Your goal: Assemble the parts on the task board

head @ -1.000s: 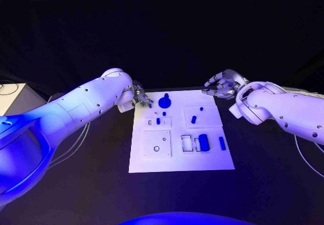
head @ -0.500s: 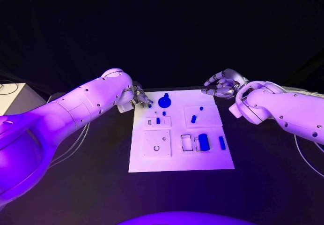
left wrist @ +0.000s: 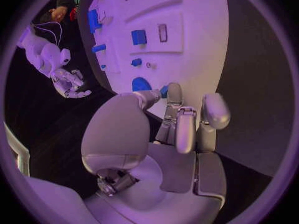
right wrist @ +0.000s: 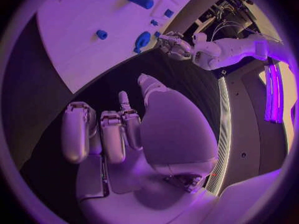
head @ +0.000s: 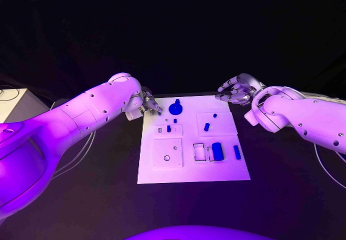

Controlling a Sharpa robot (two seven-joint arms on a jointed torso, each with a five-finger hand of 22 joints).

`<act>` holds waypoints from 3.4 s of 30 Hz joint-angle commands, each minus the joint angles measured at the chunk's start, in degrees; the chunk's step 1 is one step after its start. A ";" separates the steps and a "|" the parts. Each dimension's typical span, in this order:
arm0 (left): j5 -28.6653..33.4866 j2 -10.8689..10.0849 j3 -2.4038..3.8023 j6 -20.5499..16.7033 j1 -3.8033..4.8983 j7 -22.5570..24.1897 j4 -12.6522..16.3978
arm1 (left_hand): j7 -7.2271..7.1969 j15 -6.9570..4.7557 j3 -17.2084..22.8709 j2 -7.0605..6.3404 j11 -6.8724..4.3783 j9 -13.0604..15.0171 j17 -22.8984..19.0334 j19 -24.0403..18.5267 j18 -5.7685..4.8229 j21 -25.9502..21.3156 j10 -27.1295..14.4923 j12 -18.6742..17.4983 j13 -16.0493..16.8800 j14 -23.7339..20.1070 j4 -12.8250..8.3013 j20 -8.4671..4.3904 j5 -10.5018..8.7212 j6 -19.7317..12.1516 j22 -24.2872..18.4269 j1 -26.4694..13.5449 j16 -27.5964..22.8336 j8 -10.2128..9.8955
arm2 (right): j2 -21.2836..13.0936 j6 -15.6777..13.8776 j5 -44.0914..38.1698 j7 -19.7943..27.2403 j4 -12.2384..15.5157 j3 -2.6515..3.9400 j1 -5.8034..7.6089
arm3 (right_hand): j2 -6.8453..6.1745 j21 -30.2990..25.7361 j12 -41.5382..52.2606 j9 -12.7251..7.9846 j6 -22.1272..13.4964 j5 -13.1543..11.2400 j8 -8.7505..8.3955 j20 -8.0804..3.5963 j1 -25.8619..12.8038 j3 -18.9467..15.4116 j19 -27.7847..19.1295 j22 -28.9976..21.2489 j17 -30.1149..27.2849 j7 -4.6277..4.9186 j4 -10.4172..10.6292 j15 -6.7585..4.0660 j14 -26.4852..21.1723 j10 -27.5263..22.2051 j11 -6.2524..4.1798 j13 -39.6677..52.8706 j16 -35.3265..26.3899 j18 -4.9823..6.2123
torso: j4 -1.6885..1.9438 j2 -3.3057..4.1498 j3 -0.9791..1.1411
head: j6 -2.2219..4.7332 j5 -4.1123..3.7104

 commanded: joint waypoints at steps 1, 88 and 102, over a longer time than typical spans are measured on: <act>1.49 0.03 -0.03 -0.41 -0.03 0.84 0.16 | -0.13 -0.26 6.80 0.69 -0.28 2.30 4.43 0.33 -0.36 0.43 0.44 -0.26 -0.14 2.19 -6.28 0.06 0.30 -0.27 0.18 0.07 0.44 0.83 | 0.02 0.59 -0.18 0.48 0.00 0.03 0.01 | 0.03 -0.26 0.21 -0.06 -0.24 0.25 0.38 0.17 -0.46 0.44 2.46 3.83 12.34 -0.03 0.02 0.30 5.31 0.44 -0.04 9.47 -0.38 -0.36 | 0.00 0.01 -0.02 | -0.04 0.04; 5.33 -14.19 -0.22 -8.54 -8.65 4.00 24.40 | -1.42 -1.26 13.17 1.51 -1.39 4.68 4.99 0.55 -0.50 1.46 2.72 0.07 -1.10 2.71 -12.87 -0.96 11.43 1.05 1.57 -9.58 0.72 4.19 | -0.92 1.47 0.35 0.46 -0.54 0.01 -0.91 | -0.02 -0.24 0.28 -0.07 -0.18 0.32 0.47 0.15 -0.58 0.66 2.48 3.86 12.31 -0.06 -0.01 0.27 5.31 0.53 -0.07 9.52 -0.40 -0.36 | 1.47 -2.44 -0.96 | -1.97 -0.41; 3.94 -13.43 -1.06 -7.37 -8.65 5.09 23.55 | -1.44 -1.26 12.87 1.68 -1.41 4.65 4.95 0.44 -0.46 1.35 2.67 0.16 -1.09 2.69 -12.86 -0.94 11.26 0.89 1.43 -9.46 0.70 4.12 | -0.97 1.46 0.35 0.48 -0.43 0.01 -0.92 | -0.02 -0.24 0.28 -0.07 -0.18 0.32 0.47 0.15 -0.58 0.66 2.48 3.86 12.31 -0.06 -0.01 0.27 5.31 0.53 -0.07 9.52 -0.40 -0.36 | 1.54 -2.40 -0.92 | -2.11 -0.53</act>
